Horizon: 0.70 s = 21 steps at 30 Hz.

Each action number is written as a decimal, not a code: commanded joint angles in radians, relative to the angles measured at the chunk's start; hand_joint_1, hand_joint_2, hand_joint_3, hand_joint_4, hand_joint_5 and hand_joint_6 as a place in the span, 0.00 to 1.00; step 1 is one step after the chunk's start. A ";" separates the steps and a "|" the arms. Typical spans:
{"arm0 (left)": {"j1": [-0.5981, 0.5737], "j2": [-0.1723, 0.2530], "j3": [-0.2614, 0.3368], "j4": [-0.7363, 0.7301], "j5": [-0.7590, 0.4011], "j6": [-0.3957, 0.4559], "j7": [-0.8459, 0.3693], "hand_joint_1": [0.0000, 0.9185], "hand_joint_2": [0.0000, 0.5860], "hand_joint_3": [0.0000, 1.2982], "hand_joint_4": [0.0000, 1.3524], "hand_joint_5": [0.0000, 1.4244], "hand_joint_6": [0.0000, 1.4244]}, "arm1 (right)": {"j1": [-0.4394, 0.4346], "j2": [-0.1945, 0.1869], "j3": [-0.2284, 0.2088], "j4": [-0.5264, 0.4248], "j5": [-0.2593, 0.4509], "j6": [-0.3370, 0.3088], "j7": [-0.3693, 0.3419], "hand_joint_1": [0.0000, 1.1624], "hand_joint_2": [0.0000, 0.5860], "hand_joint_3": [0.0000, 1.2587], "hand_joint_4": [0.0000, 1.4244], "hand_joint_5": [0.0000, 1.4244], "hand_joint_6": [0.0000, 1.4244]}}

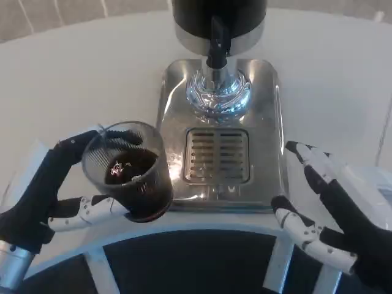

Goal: Grasp the cup under the faucet to collect the drink, then remove the cup.

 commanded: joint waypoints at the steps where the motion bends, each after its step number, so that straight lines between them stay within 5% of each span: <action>1: 0.045 0.016 0.027 -0.071 -0.054 -0.027 -0.025 0.55 0.16 0.79 0.90 0.94 0.45 | 0.013 -0.016 0.017 -0.011 -0.018 -0.039 0.009 0.21 0.78 0.01 0.00 0.00 0.01; 13: 0.112 0.023 0.036 -0.141 -0.075 -0.058 -0.084 0.55 0.15 0.79 0.90 0.94 0.45 | 0.080 -0.016 0.116 -0.036 -0.128 -0.150 0.031 0.21 0.79 0.00 0.00 0.00 0.00; 21: 0.136 0.032 0.034 -0.159 -0.084 -0.094 -0.124 0.55 0.15 0.79 0.90 0.94 0.45 | 0.136 -0.003 0.123 -0.047 -0.145 -0.201 0.044 0.21 0.80 0.00 0.00 0.00 0.00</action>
